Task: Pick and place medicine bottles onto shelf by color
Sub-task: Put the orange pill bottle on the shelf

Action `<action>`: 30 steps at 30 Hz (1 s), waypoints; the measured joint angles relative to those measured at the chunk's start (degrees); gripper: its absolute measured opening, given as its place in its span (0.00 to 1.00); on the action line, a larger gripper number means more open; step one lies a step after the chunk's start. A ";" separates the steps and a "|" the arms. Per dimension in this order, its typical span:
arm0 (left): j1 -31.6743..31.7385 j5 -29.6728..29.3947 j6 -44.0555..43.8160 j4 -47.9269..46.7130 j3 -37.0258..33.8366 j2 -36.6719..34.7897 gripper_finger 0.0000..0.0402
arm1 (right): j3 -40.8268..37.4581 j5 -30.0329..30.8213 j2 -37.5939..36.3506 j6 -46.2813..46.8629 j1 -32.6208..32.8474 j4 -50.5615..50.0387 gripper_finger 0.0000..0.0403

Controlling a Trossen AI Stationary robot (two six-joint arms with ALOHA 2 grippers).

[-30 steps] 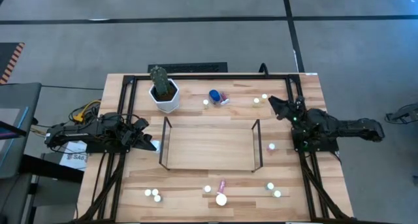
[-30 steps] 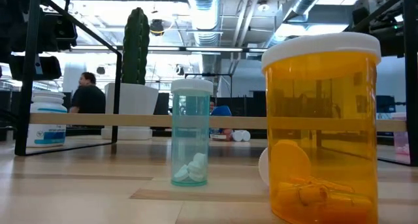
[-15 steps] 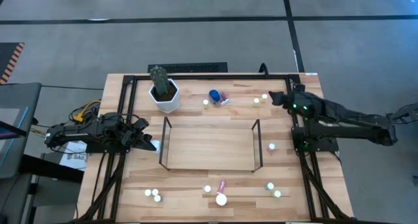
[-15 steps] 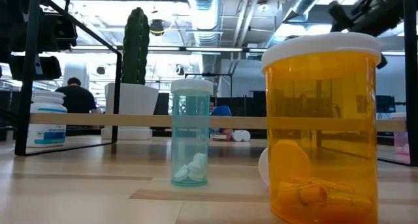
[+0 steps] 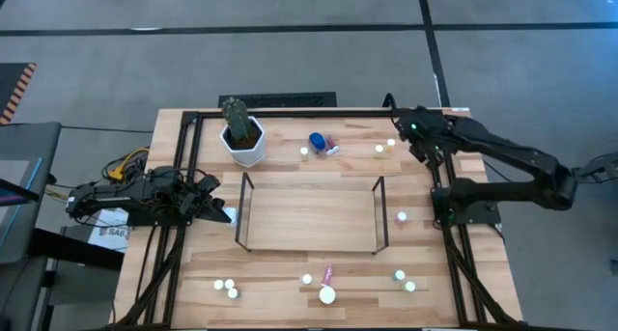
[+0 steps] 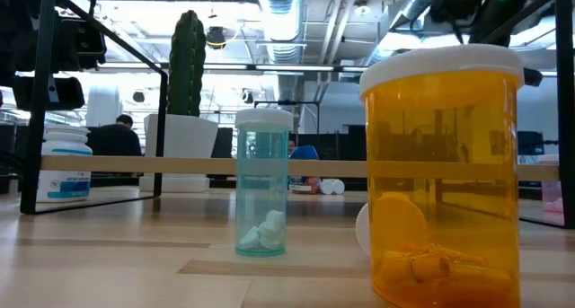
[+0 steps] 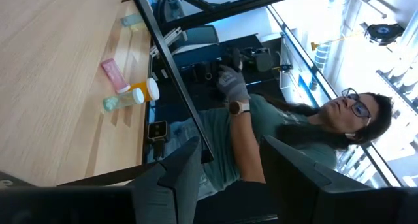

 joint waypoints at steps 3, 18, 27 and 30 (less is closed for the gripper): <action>-0.02 0.00 0.00 0.01 0.00 0.00 0.36 | 1.00 -4.36 4.18 5.07 -3.21 -0.89 0.61; -0.01 0.00 0.00 0.00 0.00 0.00 0.36 | 7.74 -12.35 15.92 -1.94 -9.02 0.67 0.61; -0.02 0.00 0.00 0.00 0.00 0.01 0.36 | 7.74 -18.19 23.50 1.02 -11.99 1.18 0.65; -0.01 0.00 0.00 0.00 0.00 0.00 0.36 | 8.41 -18.31 25.44 -0.23 -12.66 1.30 0.68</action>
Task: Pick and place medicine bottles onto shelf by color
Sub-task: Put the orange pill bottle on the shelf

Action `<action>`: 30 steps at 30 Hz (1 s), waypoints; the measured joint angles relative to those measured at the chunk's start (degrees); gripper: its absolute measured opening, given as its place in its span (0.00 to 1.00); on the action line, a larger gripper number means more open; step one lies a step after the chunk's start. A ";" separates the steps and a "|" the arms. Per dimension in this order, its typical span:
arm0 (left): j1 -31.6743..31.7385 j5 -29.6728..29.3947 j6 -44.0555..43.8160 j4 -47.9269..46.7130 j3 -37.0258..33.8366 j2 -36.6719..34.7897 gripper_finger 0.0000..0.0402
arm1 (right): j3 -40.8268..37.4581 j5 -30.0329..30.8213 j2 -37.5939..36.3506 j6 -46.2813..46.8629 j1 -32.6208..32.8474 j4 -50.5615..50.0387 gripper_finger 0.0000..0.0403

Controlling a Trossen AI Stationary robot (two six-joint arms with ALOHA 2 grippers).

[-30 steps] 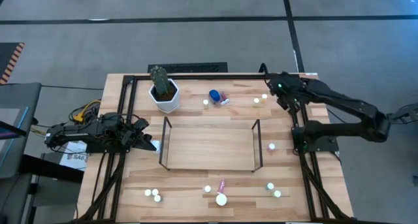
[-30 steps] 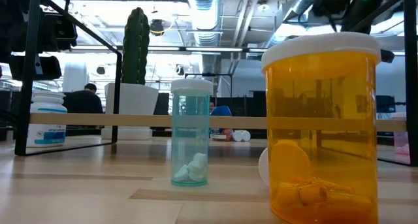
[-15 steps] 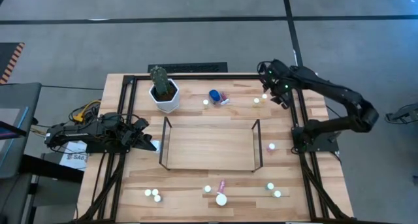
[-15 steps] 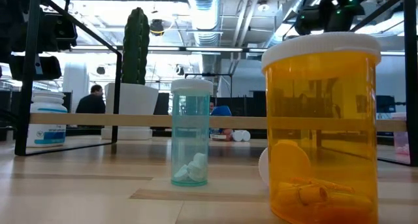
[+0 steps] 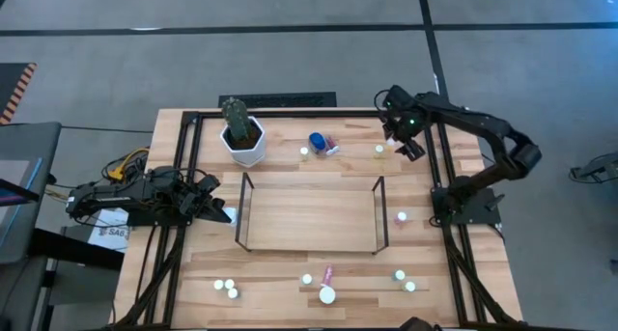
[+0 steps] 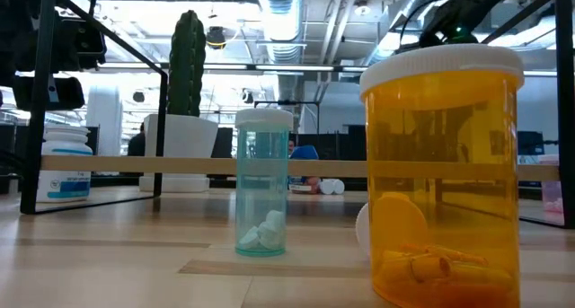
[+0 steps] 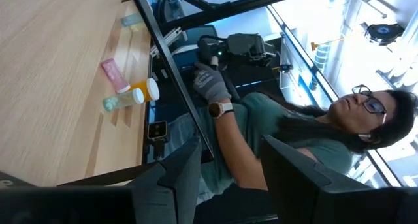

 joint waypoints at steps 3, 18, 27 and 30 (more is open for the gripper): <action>0.00 0.00 0.00 0.00 0.00 0.00 0.36 | 1.20 -0.02 1.51 0.34 -0.37 -0.09 0.74; 0.00 0.00 0.00 0.00 0.00 0.01 0.36 | 2.16 0.29 8.40 -4.23 -4.72 1.58 0.99; 0.01 0.00 0.00 0.01 0.00 0.00 0.36 | 2.16 0.46 12.33 -8.72 -6.29 3.26 0.91; 0.00 0.00 0.00 0.00 0.00 0.00 0.36 | 2.16 0.46 12.27 -8.81 -6.16 3.53 0.86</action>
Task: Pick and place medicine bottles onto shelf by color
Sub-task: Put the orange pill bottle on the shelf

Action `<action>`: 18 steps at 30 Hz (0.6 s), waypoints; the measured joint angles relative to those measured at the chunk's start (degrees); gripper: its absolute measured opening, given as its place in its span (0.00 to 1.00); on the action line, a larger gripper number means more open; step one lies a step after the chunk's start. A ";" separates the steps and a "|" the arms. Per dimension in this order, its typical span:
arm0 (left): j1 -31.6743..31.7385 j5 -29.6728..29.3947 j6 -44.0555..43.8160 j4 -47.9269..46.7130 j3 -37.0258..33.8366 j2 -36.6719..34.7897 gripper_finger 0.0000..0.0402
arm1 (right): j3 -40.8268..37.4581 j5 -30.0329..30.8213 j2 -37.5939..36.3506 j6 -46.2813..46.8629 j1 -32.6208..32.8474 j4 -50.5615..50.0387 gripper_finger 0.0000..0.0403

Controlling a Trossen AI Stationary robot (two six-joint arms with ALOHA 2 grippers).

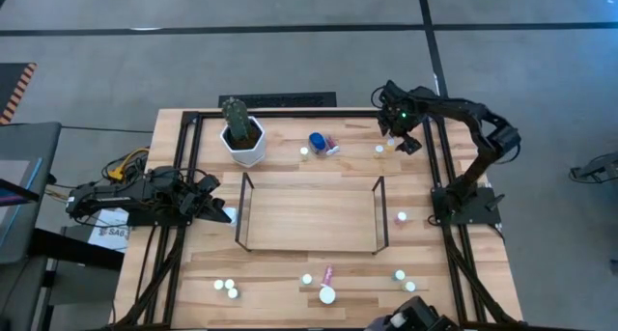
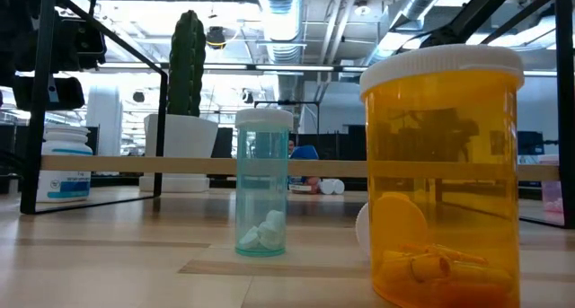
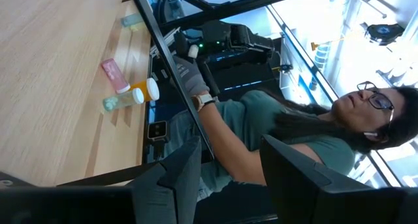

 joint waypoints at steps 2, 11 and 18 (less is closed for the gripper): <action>0.00 0.00 0.00 0.00 0.00 0.00 0.36 | 0.00 0.00 0.00 -0.07 0.00 -0.08 0.83; 0.01 0.00 0.00 0.00 0.00 0.01 0.36 | 0.00 0.04 0.00 -1.41 -0.11 0.11 0.68; 0.00 0.00 0.00 0.00 0.00 0.01 0.36 | 0.00 0.04 0.00 -1.94 -0.11 0.19 0.58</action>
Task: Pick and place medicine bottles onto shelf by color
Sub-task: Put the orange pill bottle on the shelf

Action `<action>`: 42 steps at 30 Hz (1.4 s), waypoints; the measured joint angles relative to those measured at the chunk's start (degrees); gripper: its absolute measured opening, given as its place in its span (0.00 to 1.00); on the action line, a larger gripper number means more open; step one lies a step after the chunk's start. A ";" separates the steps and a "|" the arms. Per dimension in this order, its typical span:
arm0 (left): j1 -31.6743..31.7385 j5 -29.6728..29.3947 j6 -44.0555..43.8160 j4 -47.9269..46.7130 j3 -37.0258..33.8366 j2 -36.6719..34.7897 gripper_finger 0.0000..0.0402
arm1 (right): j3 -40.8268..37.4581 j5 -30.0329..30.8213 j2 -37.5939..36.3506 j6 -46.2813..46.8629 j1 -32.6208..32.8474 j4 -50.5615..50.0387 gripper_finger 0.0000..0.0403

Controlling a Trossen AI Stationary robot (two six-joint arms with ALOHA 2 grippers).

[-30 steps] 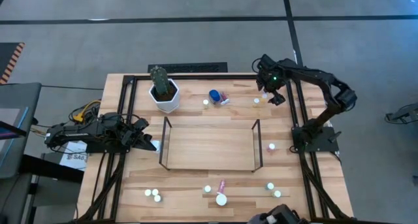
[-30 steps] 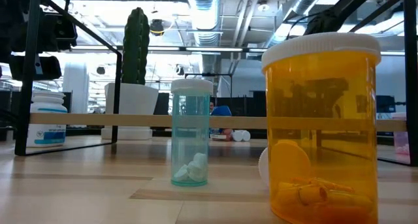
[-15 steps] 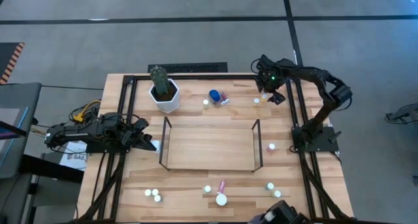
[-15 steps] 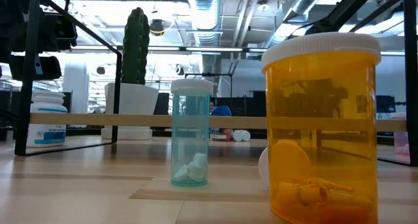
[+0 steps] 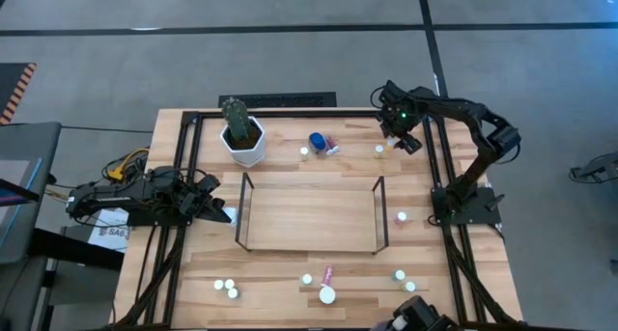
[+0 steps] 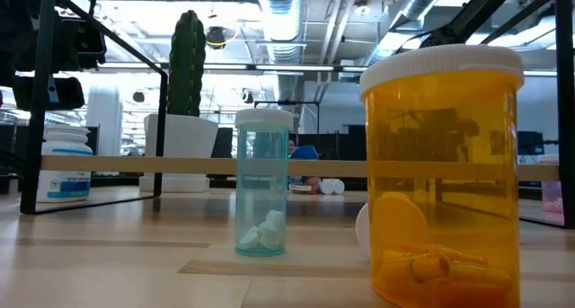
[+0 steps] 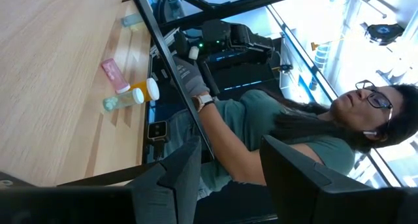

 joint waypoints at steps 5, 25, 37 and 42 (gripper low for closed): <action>0.00 0.00 0.00 0.00 0.00 -0.01 0.36 | 0.00 0.00 0.00 0.00 0.14 -0.03 0.47; 0.01 0.00 0.00 0.01 0.00 -0.01 0.36 | 7.91 0.00 -0.04 -0.03 2.41 -5.43 0.36; 0.01 0.00 0.00 0.00 0.00 -0.01 0.36 | 23.24 3.64 -0.04 -10.99 11.52 -15.78 0.31; 0.01 0.00 0.00 0.00 0.00 -0.01 0.36 | 25.04 3.65 -0.04 -21.94 16.81 -16.39 0.33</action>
